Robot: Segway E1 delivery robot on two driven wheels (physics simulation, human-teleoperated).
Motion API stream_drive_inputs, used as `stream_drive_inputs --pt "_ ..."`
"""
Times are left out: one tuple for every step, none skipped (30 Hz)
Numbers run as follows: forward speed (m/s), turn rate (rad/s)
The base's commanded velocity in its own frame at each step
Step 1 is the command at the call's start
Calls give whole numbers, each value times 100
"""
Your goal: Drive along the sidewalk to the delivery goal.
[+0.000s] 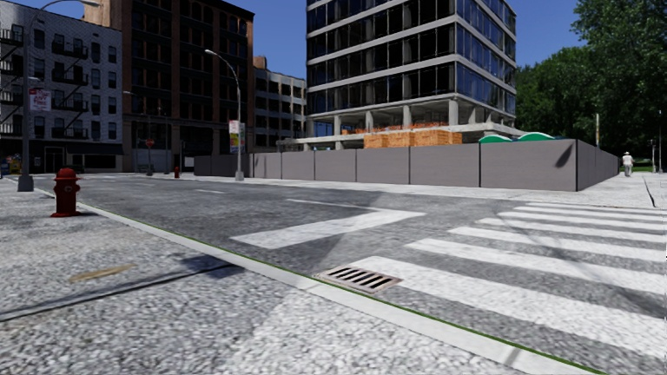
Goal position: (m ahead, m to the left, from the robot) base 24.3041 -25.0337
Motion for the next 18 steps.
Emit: stream_drive_inputs --pt "200 -120" --pt "200 -120" --pt "200 -120" --pt "200 -120" --pt "200 -120" --pt "200 -120" --pt "200 -120" --pt "200 -120" --pt "200 -14" --pt "200 -5" --pt "200 -4" --pt "200 -4" --pt "200 -3" --pt "200 -3" --pt "200 -3" --pt "200 -3" --pt "200 -3" --pt "200 -2"
